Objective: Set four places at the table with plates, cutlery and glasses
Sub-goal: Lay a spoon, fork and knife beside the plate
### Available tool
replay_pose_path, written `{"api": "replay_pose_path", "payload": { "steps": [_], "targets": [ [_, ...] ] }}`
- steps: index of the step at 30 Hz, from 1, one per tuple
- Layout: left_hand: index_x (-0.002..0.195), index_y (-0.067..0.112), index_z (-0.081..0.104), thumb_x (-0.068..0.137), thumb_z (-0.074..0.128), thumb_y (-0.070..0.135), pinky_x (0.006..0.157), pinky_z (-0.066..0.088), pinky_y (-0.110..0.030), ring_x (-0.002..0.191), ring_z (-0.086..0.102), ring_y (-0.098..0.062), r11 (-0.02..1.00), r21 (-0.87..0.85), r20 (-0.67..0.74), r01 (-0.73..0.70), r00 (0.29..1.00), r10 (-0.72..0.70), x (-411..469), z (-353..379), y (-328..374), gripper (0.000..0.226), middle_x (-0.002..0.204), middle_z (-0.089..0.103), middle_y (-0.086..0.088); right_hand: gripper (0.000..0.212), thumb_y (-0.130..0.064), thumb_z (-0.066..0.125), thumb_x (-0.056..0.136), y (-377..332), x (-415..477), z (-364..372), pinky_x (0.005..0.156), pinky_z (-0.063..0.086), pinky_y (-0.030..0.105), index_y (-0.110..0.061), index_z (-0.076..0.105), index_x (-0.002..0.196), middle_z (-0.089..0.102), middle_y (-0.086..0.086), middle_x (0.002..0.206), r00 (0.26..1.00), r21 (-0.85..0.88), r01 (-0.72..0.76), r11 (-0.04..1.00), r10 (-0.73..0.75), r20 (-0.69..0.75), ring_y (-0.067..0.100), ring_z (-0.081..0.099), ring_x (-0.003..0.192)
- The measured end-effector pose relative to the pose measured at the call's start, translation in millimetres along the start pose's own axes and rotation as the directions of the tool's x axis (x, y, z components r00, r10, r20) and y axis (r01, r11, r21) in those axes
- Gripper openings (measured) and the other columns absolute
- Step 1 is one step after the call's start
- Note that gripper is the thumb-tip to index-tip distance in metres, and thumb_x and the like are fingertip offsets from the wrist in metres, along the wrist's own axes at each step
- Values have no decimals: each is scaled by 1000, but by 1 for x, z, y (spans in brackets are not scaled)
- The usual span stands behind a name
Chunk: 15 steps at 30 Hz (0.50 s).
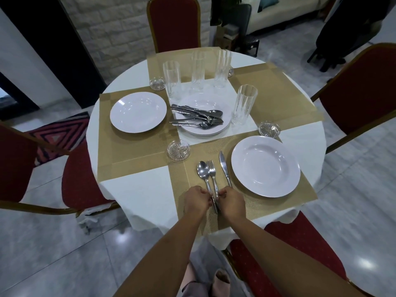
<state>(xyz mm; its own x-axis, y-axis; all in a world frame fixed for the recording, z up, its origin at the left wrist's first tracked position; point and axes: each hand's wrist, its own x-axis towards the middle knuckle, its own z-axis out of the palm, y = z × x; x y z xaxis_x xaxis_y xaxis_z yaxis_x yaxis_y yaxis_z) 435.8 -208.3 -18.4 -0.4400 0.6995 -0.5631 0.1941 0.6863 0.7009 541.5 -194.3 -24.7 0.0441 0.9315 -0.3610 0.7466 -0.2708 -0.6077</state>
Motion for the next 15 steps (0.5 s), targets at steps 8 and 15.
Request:
{"api": "replay_pose_path", "payload": {
  "steps": [8, 15],
  "targets": [
    [81, 11, 67, 86, 63, 17, 63, 55, -32, 62, 65, -17, 997, 49, 48, -60, 997, 57, 6, -10, -2, 8, 75, 73, -7, 16, -10, 56, 91, 0, -2, -2, 79, 51, 31, -10, 70, 98, 72, 5, 98, 1000, 29, 13, 1000, -12, -10, 22, 66, 93],
    [107, 20, 61, 91, 51, 20, 77, 46, -29, 97, 58, -16, 899, 328, -175, -290, 917, 359, 22, -30, -13, 19, 109, 63, 4, 14, -17, 59, 92, -30, 15, -15, 71, 46, 26, -10, 70, 99, 72, 4, 91, 989, 147, 86, 985, -66, -131, 19, 65, 82]
  ]
}}
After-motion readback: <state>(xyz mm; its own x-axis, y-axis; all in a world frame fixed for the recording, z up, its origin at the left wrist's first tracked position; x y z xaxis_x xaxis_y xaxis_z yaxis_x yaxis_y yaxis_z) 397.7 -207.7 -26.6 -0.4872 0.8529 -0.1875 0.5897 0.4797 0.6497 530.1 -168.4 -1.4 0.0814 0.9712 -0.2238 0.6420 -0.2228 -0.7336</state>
